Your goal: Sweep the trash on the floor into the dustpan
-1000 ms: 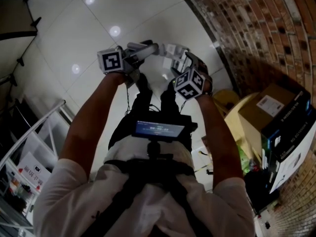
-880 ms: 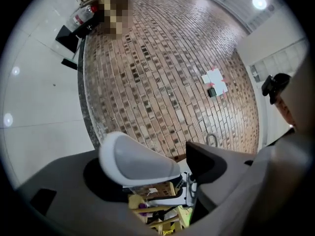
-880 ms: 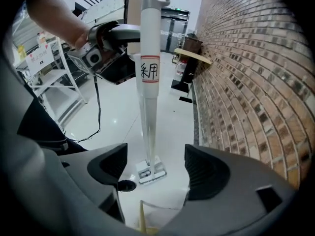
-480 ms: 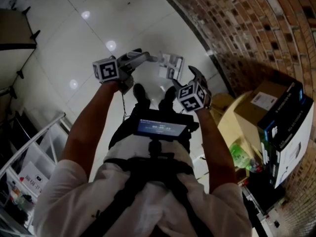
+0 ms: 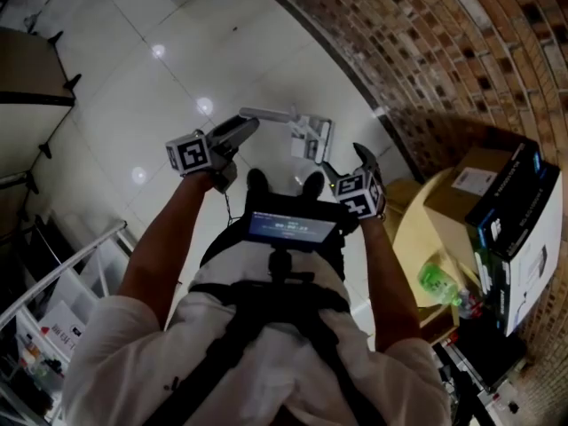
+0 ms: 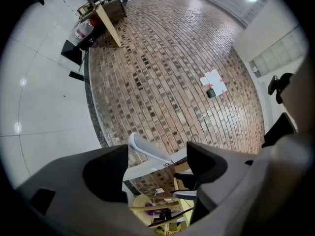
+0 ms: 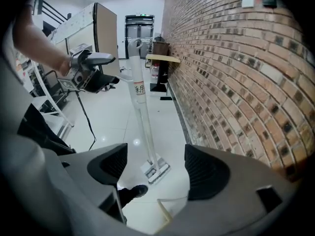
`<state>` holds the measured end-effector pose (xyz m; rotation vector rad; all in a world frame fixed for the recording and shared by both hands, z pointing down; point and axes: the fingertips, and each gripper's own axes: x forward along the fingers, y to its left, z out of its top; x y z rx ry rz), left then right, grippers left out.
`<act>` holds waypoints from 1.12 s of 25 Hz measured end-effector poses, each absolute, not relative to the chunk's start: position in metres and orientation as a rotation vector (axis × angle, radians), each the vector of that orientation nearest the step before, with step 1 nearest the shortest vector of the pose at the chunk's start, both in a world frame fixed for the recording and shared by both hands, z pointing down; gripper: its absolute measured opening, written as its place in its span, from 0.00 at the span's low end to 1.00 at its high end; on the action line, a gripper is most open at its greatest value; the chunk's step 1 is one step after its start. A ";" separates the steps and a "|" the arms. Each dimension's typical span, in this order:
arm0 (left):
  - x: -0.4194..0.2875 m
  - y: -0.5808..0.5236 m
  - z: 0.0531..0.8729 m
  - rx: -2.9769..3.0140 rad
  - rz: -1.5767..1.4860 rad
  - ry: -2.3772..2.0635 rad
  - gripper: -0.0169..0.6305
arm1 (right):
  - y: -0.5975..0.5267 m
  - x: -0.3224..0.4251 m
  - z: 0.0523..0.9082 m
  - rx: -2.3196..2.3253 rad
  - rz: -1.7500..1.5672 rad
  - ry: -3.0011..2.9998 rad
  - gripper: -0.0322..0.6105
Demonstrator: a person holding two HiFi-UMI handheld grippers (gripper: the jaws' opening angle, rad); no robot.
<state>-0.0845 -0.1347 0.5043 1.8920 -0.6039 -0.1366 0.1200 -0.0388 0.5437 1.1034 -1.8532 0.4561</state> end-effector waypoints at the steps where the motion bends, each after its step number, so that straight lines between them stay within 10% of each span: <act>1: -0.089 -0.132 0.503 1.887 -0.133 -0.614 0.59 | -0.036 0.120 0.541 1.115 0.465 -1.854 0.61; 17: -0.105 -0.064 0.476 1.936 -0.169 -0.471 0.57 | -0.020 0.110 0.499 1.353 0.597 -1.944 0.61; 22: -0.100 -0.047 0.456 1.980 -0.221 -0.470 0.43 | -0.015 0.115 0.494 1.348 0.583 -1.984 0.60; 28: -0.092 -0.020 0.426 2.045 -0.301 -0.464 0.18 | -0.002 0.122 0.474 1.314 0.550 -2.079 0.28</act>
